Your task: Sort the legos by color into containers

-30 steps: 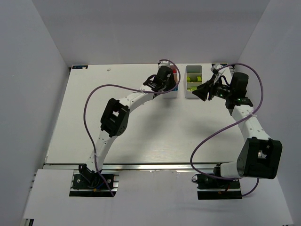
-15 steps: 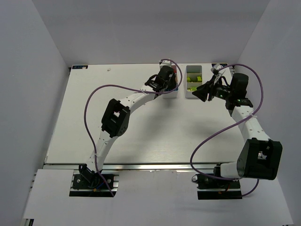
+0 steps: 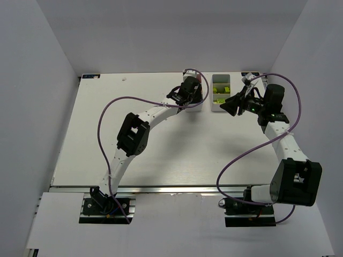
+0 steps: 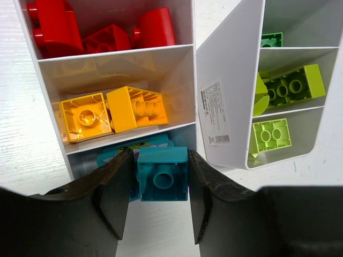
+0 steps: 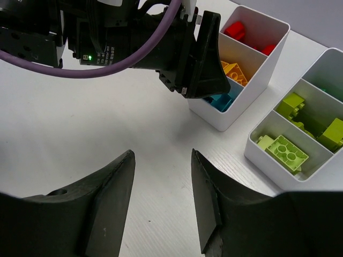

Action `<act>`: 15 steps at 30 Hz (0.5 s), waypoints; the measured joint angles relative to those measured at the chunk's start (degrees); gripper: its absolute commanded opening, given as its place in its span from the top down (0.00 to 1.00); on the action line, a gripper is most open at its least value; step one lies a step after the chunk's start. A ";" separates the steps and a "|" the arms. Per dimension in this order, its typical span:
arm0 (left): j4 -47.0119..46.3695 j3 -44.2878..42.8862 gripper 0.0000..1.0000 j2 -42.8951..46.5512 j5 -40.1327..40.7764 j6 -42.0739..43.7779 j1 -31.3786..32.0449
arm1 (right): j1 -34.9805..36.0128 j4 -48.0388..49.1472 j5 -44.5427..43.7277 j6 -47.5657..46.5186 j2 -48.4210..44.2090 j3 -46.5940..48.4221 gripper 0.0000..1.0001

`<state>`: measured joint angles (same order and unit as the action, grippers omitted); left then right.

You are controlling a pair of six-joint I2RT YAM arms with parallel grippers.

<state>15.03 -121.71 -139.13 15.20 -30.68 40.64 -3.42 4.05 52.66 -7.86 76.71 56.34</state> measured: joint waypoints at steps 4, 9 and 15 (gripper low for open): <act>0.02 -0.07 0.42 0.00 0.52 0.24 0.09 | 0.00 0.35 0.02 0.02 -0.09 0.00 0.48; 0.02 -0.09 0.40 0.00 0.83 0.52 0.20 | 0.00 0.42 0.02 0.04 -0.11 0.00 0.48; 0.00 -0.09 0.40 0.00 1.22 0.87 0.42 | -0.17 0.42 0.02 0.04 -0.20 0.00 0.48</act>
<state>15.03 -121.80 -139.13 16.43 -29.80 41.06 -3.60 4.47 52.69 -7.81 76.51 56.34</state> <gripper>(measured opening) 0.598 0.521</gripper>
